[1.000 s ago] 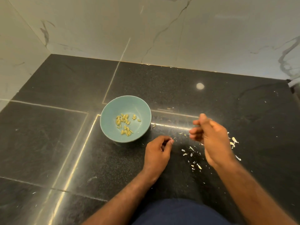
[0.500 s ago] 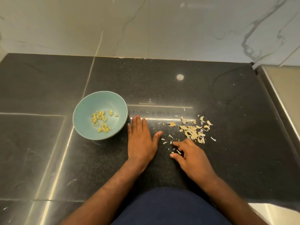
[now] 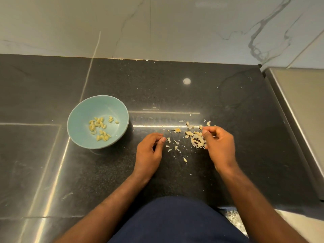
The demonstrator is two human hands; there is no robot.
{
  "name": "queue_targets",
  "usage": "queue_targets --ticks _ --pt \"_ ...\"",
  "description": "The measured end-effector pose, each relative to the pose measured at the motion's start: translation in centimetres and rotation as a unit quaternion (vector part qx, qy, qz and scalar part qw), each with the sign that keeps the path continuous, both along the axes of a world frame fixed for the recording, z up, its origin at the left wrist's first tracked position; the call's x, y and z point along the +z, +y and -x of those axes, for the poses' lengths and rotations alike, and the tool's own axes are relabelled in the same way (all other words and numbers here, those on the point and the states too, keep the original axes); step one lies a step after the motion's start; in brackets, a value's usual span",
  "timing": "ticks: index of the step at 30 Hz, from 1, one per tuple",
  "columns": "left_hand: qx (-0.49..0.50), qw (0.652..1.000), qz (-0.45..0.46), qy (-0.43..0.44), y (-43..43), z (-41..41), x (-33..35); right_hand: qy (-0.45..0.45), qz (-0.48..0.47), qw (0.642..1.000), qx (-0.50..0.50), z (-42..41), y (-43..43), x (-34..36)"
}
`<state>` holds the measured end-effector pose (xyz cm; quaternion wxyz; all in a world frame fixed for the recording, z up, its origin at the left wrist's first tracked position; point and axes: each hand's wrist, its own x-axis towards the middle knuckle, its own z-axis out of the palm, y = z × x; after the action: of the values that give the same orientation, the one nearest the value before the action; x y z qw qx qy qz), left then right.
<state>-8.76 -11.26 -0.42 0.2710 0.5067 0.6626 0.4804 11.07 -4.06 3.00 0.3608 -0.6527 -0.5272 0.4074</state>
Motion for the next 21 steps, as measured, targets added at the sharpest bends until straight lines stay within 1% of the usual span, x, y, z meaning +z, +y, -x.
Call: queue_targets --ticks 3,5,6,8,10,11,13,17,21 --pt "0.017 0.997 0.046 -0.058 0.6 0.3 0.5 -0.042 0.006 0.999 0.033 -1.0 0.3 0.2" --pt "0.056 0.991 0.077 -0.089 1.2 0.1 0.5 -0.116 -0.006 0.990 0.082 -0.9 0.1 0.2" --pt "0.076 0.990 0.081 -0.090 1.5 -0.1 0.5 -0.155 -0.012 0.982 0.104 -0.6 -0.1 0.1" --pt "0.086 0.993 0.072 -0.043 1.7 -0.5 0.2 -0.230 -0.008 0.963 0.138 0.2 -0.4 -0.1" --pt "0.067 0.996 0.060 0.006 1.7 -0.9 0.1 -0.311 0.004 0.938 0.151 1.1 -0.6 -0.3" --pt "0.061 0.996 0.058 0.013 1.7 -0.9 0.1 -0.335 0.003 0.930 0.151 1.4 -0.6 -0.4" --pt "0.057 0.997 0.058 0.017 1.8 -0.8 0.1 -0.339 -0.008 0.927 0.158 1.7 -0.5 -0.6" --pt "0.058 0.997 0.053 0.021 1.7 -0.9 0.2 -0.294 -0.028 0.935 0.197 1.7 -0.7 -0.8" --pt "0.064 0.997 0.045 0.004 1.6 -0.9 0.5 -0.240 -0.064 0.948 0.199 1.0 -1.3 -0.6"
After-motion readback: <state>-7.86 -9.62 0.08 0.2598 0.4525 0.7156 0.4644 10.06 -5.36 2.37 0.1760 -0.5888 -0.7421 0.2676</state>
